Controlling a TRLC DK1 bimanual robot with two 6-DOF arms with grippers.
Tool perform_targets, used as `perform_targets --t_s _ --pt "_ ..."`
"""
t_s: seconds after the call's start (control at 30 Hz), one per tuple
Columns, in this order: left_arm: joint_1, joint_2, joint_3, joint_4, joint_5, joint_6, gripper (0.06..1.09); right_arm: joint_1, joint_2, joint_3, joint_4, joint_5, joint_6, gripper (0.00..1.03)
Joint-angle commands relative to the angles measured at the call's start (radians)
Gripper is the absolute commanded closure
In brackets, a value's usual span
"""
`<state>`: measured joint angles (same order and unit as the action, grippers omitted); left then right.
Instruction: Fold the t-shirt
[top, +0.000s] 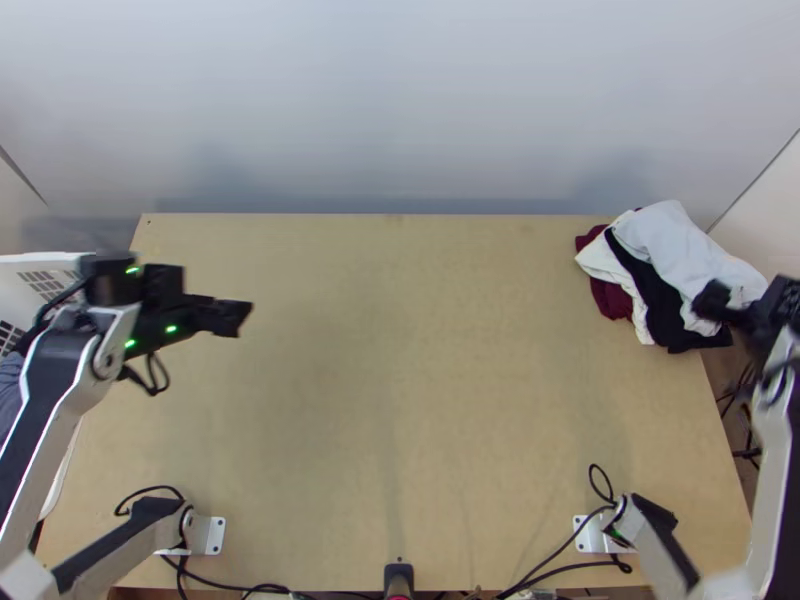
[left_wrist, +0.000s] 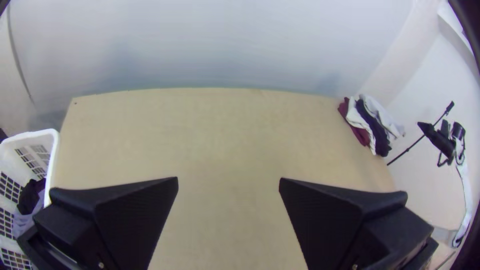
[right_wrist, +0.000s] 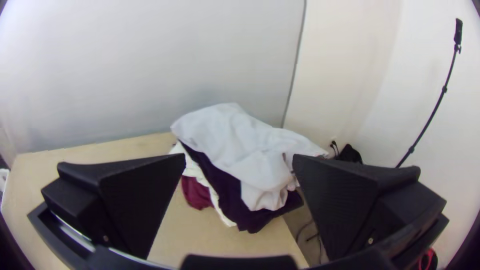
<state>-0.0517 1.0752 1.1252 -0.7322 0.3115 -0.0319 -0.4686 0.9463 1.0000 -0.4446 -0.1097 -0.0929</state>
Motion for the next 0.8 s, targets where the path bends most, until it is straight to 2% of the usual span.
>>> perform_targets --t_s 0.0,0.1,0.2,0.3,0.37,0.57,0.7,0.77 --pt "0.207 -0.195 -0.107 0.020 0.017 0.043 0.10 0.180 -0.412 -0.141 -0.101 -0.036 0.082 0.04" --pt "0.277 -0.322 -0.182 0.047 0.017 0.066 0.10 0.249 -0.523 -0.201 -0.109 -0.028 0.157 0.04" --pt "0.322 -0.457 -0.271 0.094 0.015 0.089 0.10 0.252 -0.598 -0.235 -0.112 -0.028 0.188 0.04" --pt "0.368 -0.574 -0.352 0.140 0.015 0.063 0.10 0.298 -0.696 -0.276 -0.097 -0.030 0.163 0.04" --pt "0.378 -0.672 -0.432 0.209 0.006 0.017 0.10 0.351 -0.759 -0.310 -0.089 -0.030 0.127 0.04" --pt "0.380 -0.982 -0.717 0.396 -0.018 -0.014 0.11 0.479 -0.951 -0.488 -0.034 -0.030 0.015 0.04" --pt "0.381 -1.074 -0.803 0.429 -0.034 -0.010 0.11 0.493 -0.952 -0.581 0.118 -0.030 0.038 0.04" --pt "0.381 -1.074 -0.829 0.447 -0.034 0.001 0.11 0.496 -0.952 -0.624 0.149 -0.030 0.044 0.07"
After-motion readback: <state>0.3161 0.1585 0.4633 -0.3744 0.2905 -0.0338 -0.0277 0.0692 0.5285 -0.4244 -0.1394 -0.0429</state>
